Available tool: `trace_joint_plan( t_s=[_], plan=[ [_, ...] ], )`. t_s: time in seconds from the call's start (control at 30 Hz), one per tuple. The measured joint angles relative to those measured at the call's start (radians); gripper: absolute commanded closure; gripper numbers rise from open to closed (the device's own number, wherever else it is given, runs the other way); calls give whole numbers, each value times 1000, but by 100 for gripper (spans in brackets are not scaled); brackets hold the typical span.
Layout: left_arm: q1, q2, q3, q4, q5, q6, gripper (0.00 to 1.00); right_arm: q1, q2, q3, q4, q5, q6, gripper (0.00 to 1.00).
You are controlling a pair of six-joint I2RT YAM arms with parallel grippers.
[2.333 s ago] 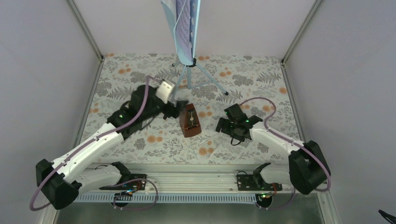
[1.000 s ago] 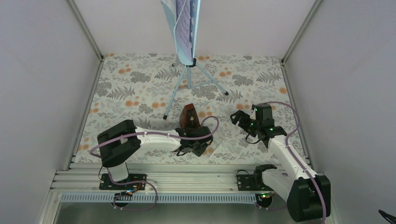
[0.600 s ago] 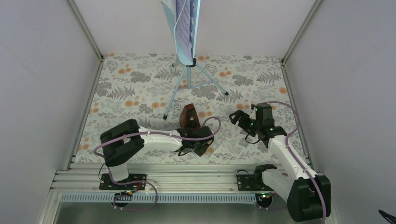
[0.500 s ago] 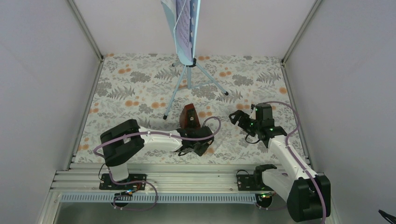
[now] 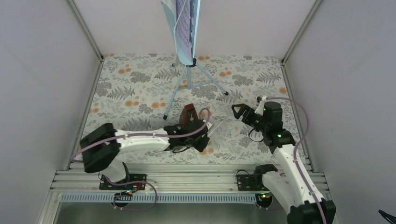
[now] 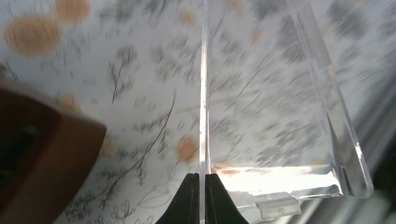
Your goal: Pack up the instrument practice props
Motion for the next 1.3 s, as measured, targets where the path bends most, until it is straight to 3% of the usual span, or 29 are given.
trace_joint_plan(
  t_s=[0.23,0.37,0.63,0.83,1.0,1.3],
  plan=[
    [100,-198,8,100,160,-47,98,-3,-114,166,42,-60,-20,0],
    [173,-304,-21,214,288,-86,98,-5,-135,213,138,-176,-13,1],
    [274,-452,-120,467,525,-177,98,-3,-105,121,536,-502,199,0],
    [283,-477,-129,607,659,-229,98,45,-72,125,758,-600,304,1],
    [283,-488,-129,671,724,-255,98,123,-12,132,921,-630,375,10],
    [283,-498,-129,718,764,-282,98,235,45,215,1020,-648,394,26]
  ],
)
